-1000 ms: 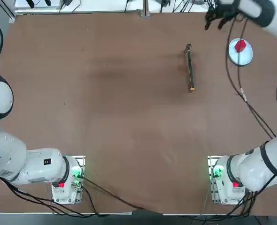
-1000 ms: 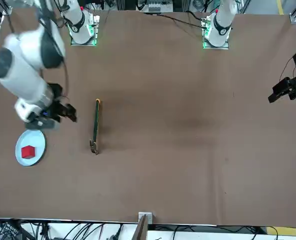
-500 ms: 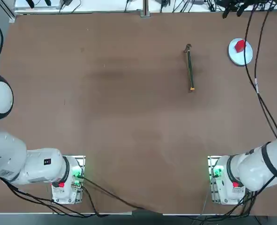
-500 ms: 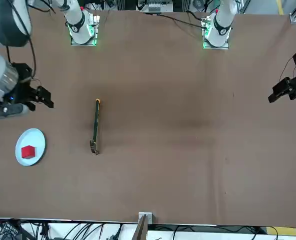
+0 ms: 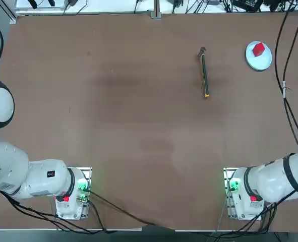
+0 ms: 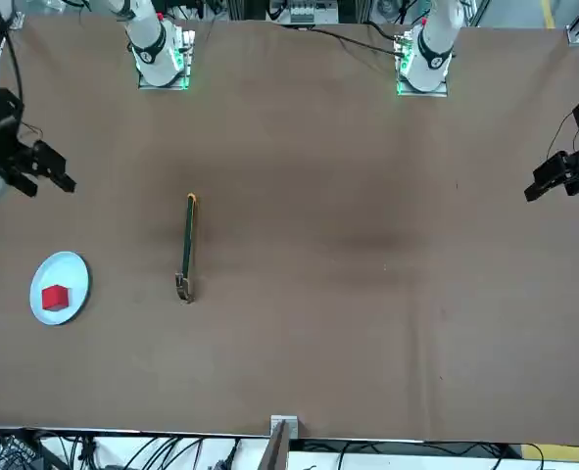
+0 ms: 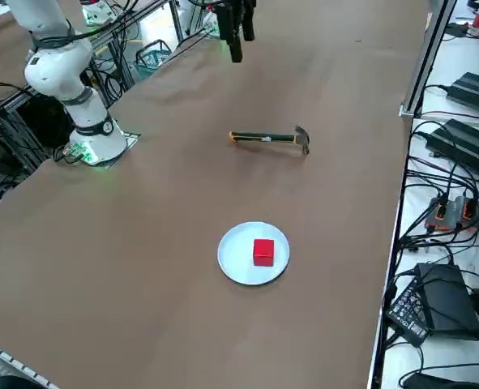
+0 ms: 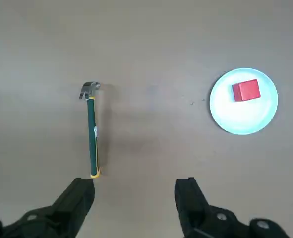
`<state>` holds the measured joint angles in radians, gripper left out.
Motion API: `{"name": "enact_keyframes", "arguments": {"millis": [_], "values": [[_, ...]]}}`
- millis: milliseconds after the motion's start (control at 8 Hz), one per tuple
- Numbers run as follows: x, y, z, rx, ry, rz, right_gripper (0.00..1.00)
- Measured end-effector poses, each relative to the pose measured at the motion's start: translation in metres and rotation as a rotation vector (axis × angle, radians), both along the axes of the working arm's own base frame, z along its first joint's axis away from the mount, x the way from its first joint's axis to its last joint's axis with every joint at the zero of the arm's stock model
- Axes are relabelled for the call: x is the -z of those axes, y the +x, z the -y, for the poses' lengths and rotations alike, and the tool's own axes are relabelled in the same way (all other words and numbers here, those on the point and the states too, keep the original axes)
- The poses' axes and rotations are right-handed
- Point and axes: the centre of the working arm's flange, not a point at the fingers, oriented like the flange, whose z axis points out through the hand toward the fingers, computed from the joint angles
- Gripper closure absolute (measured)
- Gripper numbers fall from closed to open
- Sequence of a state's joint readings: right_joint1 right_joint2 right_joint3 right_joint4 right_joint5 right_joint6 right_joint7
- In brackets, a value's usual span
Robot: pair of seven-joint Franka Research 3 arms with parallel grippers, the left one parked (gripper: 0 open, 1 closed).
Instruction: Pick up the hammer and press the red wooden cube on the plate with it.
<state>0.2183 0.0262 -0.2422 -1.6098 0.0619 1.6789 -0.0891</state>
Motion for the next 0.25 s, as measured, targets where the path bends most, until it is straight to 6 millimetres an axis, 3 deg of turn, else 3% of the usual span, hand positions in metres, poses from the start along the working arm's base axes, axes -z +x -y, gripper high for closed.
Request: {"name": "enact_keyframes", "arguments": {"millis": [250], "values": [[-0.0023,-0.0166,-0.0124,-0.02,-0.034,-0.017,0.0]]}}
